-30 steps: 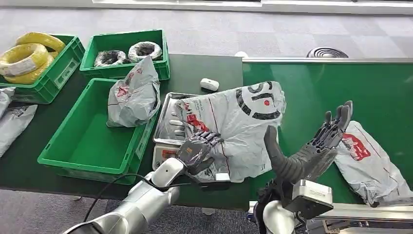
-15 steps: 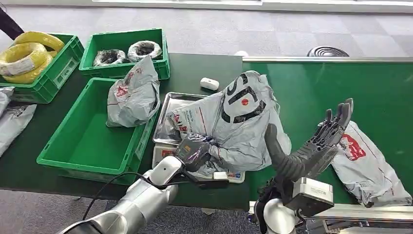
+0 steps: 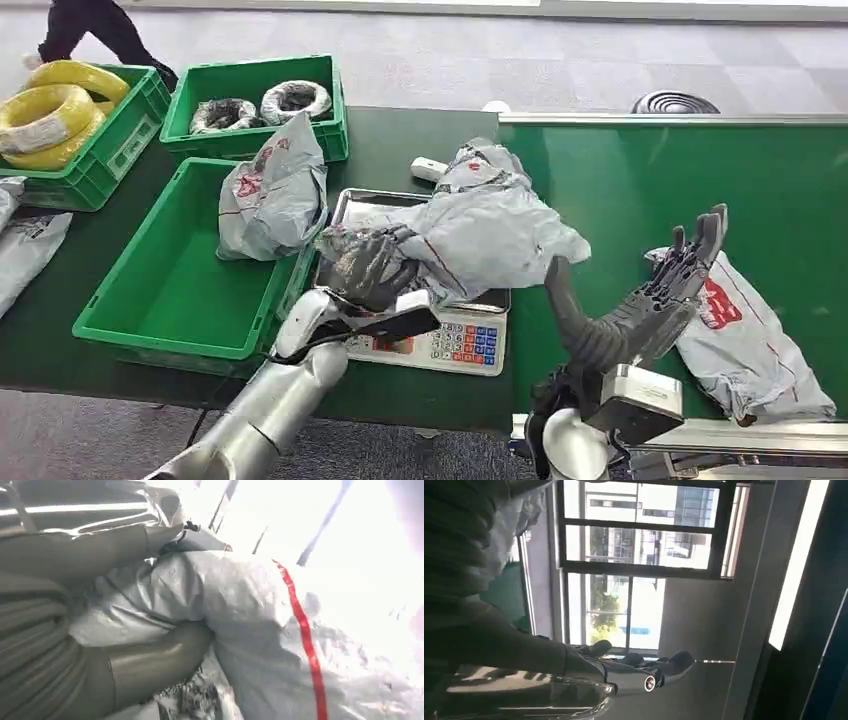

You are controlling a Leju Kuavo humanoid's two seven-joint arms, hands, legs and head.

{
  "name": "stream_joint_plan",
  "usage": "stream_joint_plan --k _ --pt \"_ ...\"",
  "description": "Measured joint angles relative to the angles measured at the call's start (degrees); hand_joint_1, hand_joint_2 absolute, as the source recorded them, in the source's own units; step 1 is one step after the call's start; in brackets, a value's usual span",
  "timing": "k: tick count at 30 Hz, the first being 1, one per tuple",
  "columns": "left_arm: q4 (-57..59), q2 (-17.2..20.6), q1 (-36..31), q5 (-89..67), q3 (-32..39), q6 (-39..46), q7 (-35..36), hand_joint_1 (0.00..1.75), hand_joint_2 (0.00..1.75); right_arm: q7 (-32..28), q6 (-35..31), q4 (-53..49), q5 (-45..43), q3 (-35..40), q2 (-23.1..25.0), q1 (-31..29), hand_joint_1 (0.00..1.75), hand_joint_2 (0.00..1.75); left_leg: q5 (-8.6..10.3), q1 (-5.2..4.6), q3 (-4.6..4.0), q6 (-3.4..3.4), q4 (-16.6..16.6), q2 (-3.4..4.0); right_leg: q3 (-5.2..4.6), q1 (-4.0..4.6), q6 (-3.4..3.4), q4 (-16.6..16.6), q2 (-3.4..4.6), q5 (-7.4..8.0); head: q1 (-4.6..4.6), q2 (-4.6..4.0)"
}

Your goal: Moved the parcel from conveyor to table for the left to box.

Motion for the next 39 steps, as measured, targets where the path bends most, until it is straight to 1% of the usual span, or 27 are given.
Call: stream_joint_plan --k 1,3,4,5,6,7,10,11,12,15,19,20,21,23,25,26,28,29,31,34,39 --pt "-4.6 0.6 0.5 1.5 0.4 -0.1 0.0 1.73 1.75 0.0 0.0 0.0 0.2 -0.2 0.0 0.3 0.0 1.75 0.0 0.0 -0.06 0.0 0.0 0.0 -0.06 0.0 0.0 0.0 0.0 0.0 0.0 -0.02" --pt "-12.1 1.8 1.4 3.3 1.3 -0.2 0.0 1.64 1.75 0.0 0.0 -0.1 0.3 -0.4 0.1 0.8 0.0 1.75 0.0 0.0 -0.15 0.0 0.0 -0.01 -0.15 0.0 0.0 0.0 0.0 -0.01 0.0 0.0" --pt "-15.0 2.1 1.9 3.5 1.6 -0.2 -0.1 1.66 1.75 -0.1 0.0 -0.1 0.3 -0.5 0.1 0.9 0.0 1.75 0.0 0.0 -0.16 0.0 0.0 -0.01 -0.17 0.0 0.0 0.0 0.0 -0.01 0.02 0.0" --pt "-18.0 2.4 2.4 3.8 1.8 -0.1 -0.2 1.61 1.75 -0.2 0.0 -0.1 0.3 -0.7 0.1 1.1 0.0 1.75 -0.01 0.0 -0.19 0.0 0.0 -0.01 -0.2 0.0 0.0 0.0 0.0 -0.01 -0.02 0.0" --pt "-20.3 2.7 2.8 4.1 1.8 0.1 -0.3 1.62 1.75 -0.3 0.0 -0.1 0.3 -0.8 0.1 1.2 0.0 1.75 -0.01 0.0 -0.23 0.0 0.0 -0.01 -0.22 -0.01 0.0 0.0 0.0 -0.01 0.02 0.0" --pt "-22.1 2.8 3.2 4.5 1.9 0.3 -0.3 1.59 1.75 -0.5 0.0 -0.1 0.3 -0.9 0.2 1.2 0.0 1.75 -0.01 0.0 -0.26 0.0 0.0 -0.01 -0.25 -0.01 0.0 0.0 0.0 -0.01 0.0 0.0" --pt "-26.5 3.2 4.0 5.5 2.2 0.9 -0.3 1.62 1.75 -0.7 0.0 -0.1 0.4 -1.2 0.4 1.4 0.0 1.75 0.0 0.0 -0.26 0.0 0.0 0.0 -0.26 -0.03 0.0 0.0 -0.01 -0.01 0.02 0.0" --pt "-27.2 3.3 4.1 6.2 2.5 1.1 0.0 1.62 1.75 -0.7 0.0 -0.1 0.5 -1.2 0.6 1.3 0.0 1.75 0.0 -0.01 -0.26 0.0 0.0 0.0 -0.25 -0.03 0.0 0.0 -0.01 -0.01 0.0 0.0" --pt "-27.8 3.3 4.1 7.2 2.9 1.7 0.3 1.57 1.75 -0.7 0.0 -0.1 0.5 -1.3 0.6 1.3 0.0 1.75 0.0 -0.01 -0.26 0.0 0.0 0.0 -0.25 -0.03 0.0 0.0 -0.01 -0.01 0.02 0.0" --pt "-27.7 3.5 3.8 8.4 5.4 4.4 0.9 1.59 1.75 -0.6 0.0 -0.2 0.7 -1.4 0.9 1.4 0.0 1.75 0.01 0.0 -0.25 -0.01 0.0 0.0 -0.28 -0.02 -0.01 0.0 0.0 0.0 0.02 0.0" --pt "-24.0 4.0 1.2 8.1 10.0 9.3 2.3 1.59 1.75 -0.6 0.0 -0.2 0.5 -1.3 1.0 1.4 0.0 1.75 0.03 0.0 -0.25 -0.04 0.0 0.0 -0.29 -0.02 -0.01 0.0 0.0 0.0 0.02 0.0" --pt "-22.2 4.2 0.3 7.7 11.6 10.6 2.5 1.66 1.75 -0.7 0.0 -0.2 0.3 -1.3 1.0 1.4 0.0 1.75 0.03 0.0 -0.25 -0.04 0.0 0.0 -0.29 -0.02 -0.01 0.1 0.0 0.0 0.0 0.0" --pt "-20.0 4.4 -0.8 7.6 13.3 11.5 2.3 1.62 1.75 -0.9 0.0 -0.2 0.1 -1.2 1.0 1.4 0.0 1.75 0.03 0.0 -0.25 -0.04 0.0 0.0 -0.3 -0.02 -0.01 0.1 0.0 0.0 0.02 0.0" --pt "-16.3 4.7 -2.4 6.5 16.3 12.4 2.0 1.64 1.75 -1.0 0.0 -0.2 -0.1 -1.0 1.0 1.4 0.0 1.75 0.04 0.01 -0.25 -0.05 0.0 0.01 -0.32 -0.02 -0.01 0.1 0.01 0.0 0.02 0.0" --pt "-12.8 4.9 -3.7 5.2 19.2 12.5 1.9 1.62 1.75 -1.0 0.0 -0.2 -0.4 -0.7 1.0 1.4 0.0 1.75 0.04 0.0 -0.26 -0.05 0.0 0.01 -0.32 -0.02 -0.02 0.1 0.0 0.0 0.02 0.0" --pt "-10.9 5.0 -4.3 3.7 20.8 12.7 1.9 1.64 1.75 -1.0 0.0 -0.2 -0.5 -0.7 1.0 1.4 0.0 1.75 0.04 0.0 -0.27 -0.05 0.0 0.01 -0.32 -0.02 -0.01 0.1 0.0 0.0 0.02 0.0" --pt "-6.7 5.1 -5.8 1.3 24.7 12.8 1.3 1.62 1.75 -1.1 0.0 -0.2 -0.7 -0.4 1.0 1.4 0.0 1.75 0.04 0.0 -0.27 -0.05 0.0 0.01 -0.34 -0.02 -0.02 0.1 0.02 0.0 0.02 0.0" --pt "-4.7 5.1 -6.4 0.2 26.8 12.8 1.0 1.59 1.75 -1.2 0.0 -0.1 -0.7 -0.3 1.0 1.4 0.0 1.75 0.04 0.0 -0.27 -0.05 0.0 0.01 -0.35 -0.02 -0.02 0.1 0.02 0.0 0.02 0.0" --pt "-1.4 5.1 -7.5 -2.0 30.3 12.9 0.3 1.62 1.75 -1.4 0.0 -0.1 -0.8 -0.1 1.0 1.4 0.0 1.75 0.04 0.0 -0.27 -0.05 0.0 0.02 -0.36 -0.02 -0.02 0.1 0.01 0.0 0.02 0.0" --pt "3.2 5.1 -8.7 -4.8 35.4 12.9 -0.5 1.61 1.75 -1.6 0.0 0.1 -0.9 0.1 1.0 1.4 0.0 1.75 0.04 0.0 -0.28 -0.05 0.0 0.01 -0.36 -0.02 -0.02 0.1 0.01 0.0 0.0 0.0" --pt "8.3 5.1 -9.5 -7.4 41.1 13.0 -0.7 1.59 1.75 -1.6 0.0 0.3 -1.2 0.2 1.0 1.7 0.0 1.75 0.04 0.0 -0.29 -0.05 0.0 0.01 -0.37 -0.02 -0.02 0.1 0.01 0.0 0.02 0.0"
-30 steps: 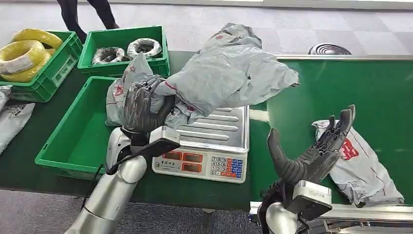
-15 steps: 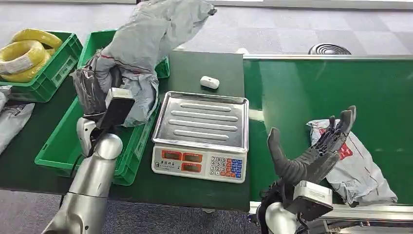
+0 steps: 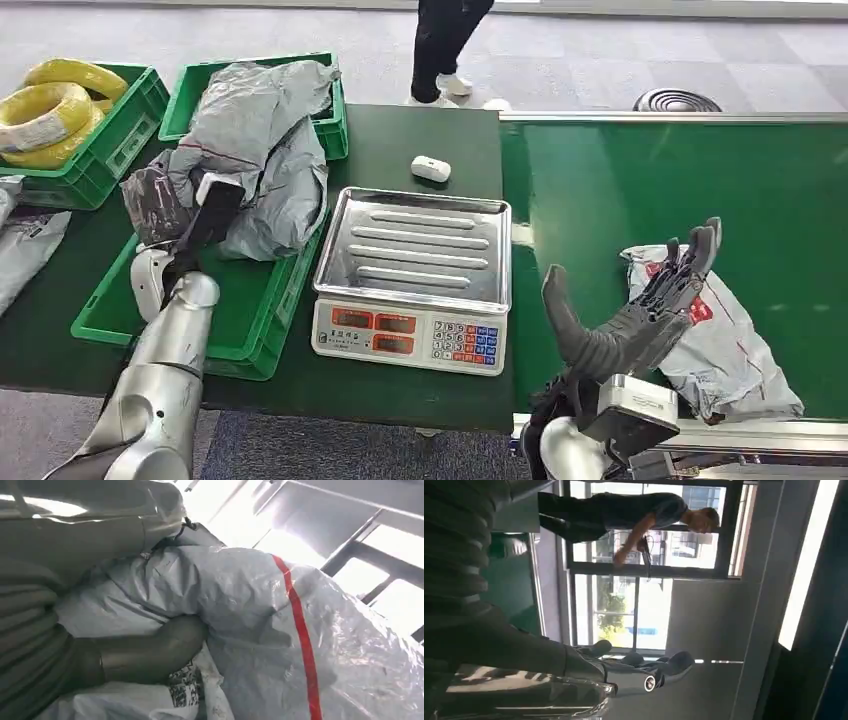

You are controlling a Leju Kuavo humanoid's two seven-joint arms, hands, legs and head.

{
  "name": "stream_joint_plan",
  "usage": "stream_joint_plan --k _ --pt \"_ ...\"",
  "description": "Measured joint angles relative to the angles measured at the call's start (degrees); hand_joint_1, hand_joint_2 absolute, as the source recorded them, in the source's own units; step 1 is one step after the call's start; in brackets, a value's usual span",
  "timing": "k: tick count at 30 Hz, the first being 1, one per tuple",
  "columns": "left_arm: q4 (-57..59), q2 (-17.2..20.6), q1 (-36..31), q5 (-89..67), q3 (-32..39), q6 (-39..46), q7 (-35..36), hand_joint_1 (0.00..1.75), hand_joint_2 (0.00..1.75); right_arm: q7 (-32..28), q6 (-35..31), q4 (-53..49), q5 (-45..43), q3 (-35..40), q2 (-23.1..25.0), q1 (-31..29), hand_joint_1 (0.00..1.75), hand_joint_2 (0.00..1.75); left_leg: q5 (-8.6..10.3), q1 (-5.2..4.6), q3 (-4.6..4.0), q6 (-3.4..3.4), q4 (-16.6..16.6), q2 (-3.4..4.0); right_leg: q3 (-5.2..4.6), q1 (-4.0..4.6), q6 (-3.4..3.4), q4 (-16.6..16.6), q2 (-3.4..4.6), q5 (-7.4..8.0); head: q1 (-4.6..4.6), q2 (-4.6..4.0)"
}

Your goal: Moved the parcel from conveyor to table for the left to box.

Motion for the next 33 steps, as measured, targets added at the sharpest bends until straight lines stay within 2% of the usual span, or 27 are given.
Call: stream_joint_plan --k 2,3,4,5,13,18,21,24,33 --pt "1.2 0.0 0.0 -0.1 1.6 0.0 -0.5 1.54 1.75 0.0 0.0 0.0 0.0 0.0 0.0 0.0 0.0 1.75 0.0 0.0 0.0 0.0 0.0 0.0 0.0 0.0 0.0 0.0 0.0 0.0 0.0 0.0" --pt "1.7 0.0 0.0 -0.1 2.2 0.0 -0.6 1.29 1.75 0.0 0.0 0.1 0.0 0.1 0.0 0.0 0.0 1.75 0.0 0.0 0.0 0.0 0.0 0.0 -0.01 0.0 0.0 0.0 0.0 0.0 0.0 0.0" --pt "2.1 0.0 0.0 -0.3 2.6 0.0 -0.6 0.09 1.75 0.0 0.0 0.1 -0.1 0.1 0.0 0.0 0.0 1.75 0.0 0.0 -0.01 0.0 0.0 0.0 -0.01 0.0 0.0 0.0 0.0 0.0 0.0 0.0" --pt "2.4 0.0 -0.1 -0.9 3.1 0.0 -0.6 0.0 1.75 0.0 0.0 0.1 -0.1 0.1 0.0 0.0 0.0 1.75 0.0 0.0 -0.01 0.0 0.0 0.0 -0.01 0.0 0.0 0.0 0.0 0.0 0.02 0.0" --pt "4.4 -0.8 0.0 -2.1 8.7 0.0 -5.1 0.0 1.75 0.0 0.0 0.4 -0.4 0.1 0.0 0.2 0.0 1.75 0.0 0.0 -0.02 0.0 0.0 -0.01 -0.02 0.0 0.0 0.0 0.0 0.0 0.0 0.0" --pt "4.5 -2.3 0.4 8.1 8.9 0.0 -12.2 0.0 1.75 0.0 0.0 1.0 -0.7 0.1 -0.1 0.0 0.0 1.75 0.0 0.0 -0.04 0.0 0.0 -0.03 0.0 -0.01 0.0 0.0 -0.02 0.0 0.0 0.0" --pt "-0.4 -3.2 3.8 20.1 3.3 -1.2 -11.8 0.0 1.75 0.2 0.0 1.6 -1.7 0.1 -0.1 -0.3 0.0 1.75 -0.01 -0.01 -0.04 0.0 0.0 0.0 -0.03 -0.01 0.0 0.0 0.02 0.0 0.0 0.0" --pt "-8.9 -3.3 8.8 28.9 -5.7 -2.5 -10.1 0.0 1.75 1.1 0.0 2.5 -3.7 0.4 -0.6 -1.1 0.0 1.75 -0.01 -0.01 -0.1 0.0 0.0 -0.06 -0.05 -0.02 0.01 0.0 -0.04 0.0 0.0 0.0" --pt "-36.4 -3.4 23.2 42.9 -24.1 -10.8 -12.3 0.0 1.75 1.5 0.0 4.1 -5.2 1.1 -2.2 -2.1 0.0 1.75 -0.03 -0.01 -0.15 0.0 0.0 -0.05 -0.11 -0.02 0.01 0.0 -0.03 -0.03 0.0 0.0"
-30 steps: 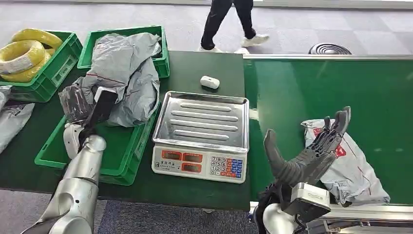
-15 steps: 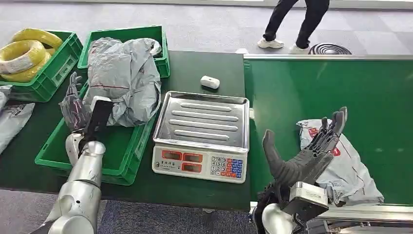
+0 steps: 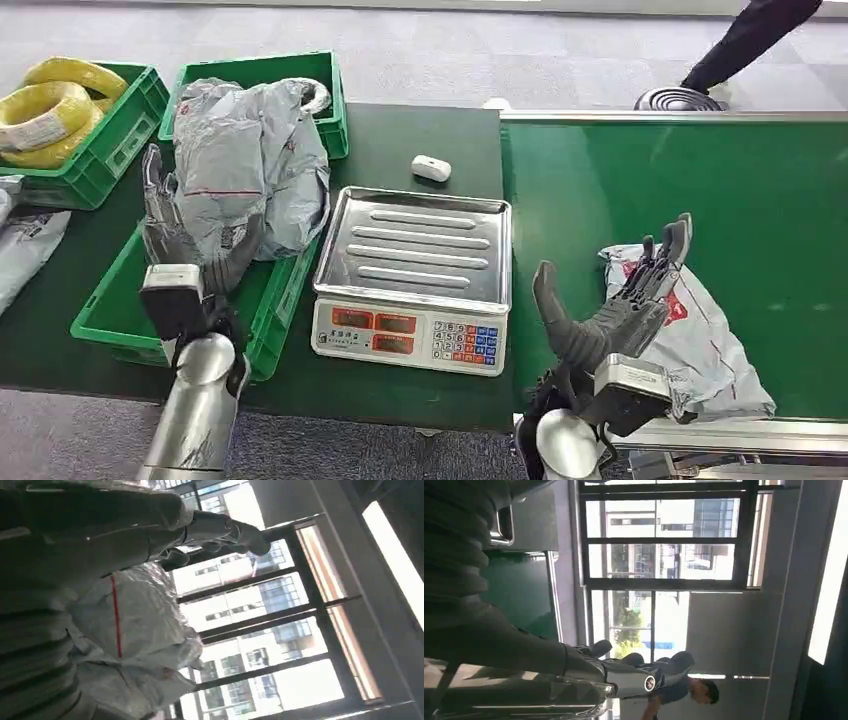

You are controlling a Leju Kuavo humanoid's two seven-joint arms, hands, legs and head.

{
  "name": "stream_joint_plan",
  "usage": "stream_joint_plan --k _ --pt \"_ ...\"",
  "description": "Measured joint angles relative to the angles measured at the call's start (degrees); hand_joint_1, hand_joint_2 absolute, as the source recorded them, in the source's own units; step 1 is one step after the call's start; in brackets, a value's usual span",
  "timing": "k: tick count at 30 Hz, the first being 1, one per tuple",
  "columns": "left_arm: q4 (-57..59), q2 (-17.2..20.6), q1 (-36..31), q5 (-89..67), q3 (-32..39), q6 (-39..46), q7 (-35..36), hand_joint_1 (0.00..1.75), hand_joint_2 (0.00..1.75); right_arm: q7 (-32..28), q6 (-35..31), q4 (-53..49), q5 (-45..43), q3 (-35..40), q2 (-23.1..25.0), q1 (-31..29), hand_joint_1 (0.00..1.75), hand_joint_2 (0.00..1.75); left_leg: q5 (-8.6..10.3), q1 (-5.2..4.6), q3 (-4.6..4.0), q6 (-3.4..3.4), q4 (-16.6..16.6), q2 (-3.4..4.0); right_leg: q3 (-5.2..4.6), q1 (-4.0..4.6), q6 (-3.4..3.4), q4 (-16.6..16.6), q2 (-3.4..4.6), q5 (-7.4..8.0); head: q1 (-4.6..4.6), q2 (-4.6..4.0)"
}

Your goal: Moved the parcel from conveyor to table for the left to box.

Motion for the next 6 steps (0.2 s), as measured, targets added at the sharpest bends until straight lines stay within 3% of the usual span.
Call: stream_joint_plan --k 6 --pt "-11.0 0.4 6.7 4.0 -6.6 -3.1 -1.3 0.0 1.75 0.4 0.4 0.1 -4.4 2.2 -1.6 0.0 0.0 1.75 0.0 0.0 0.02 0.0 0.0 0.03 -0.01 0.0 0.0 0.0 0.02 0.0 0.0 0.0"
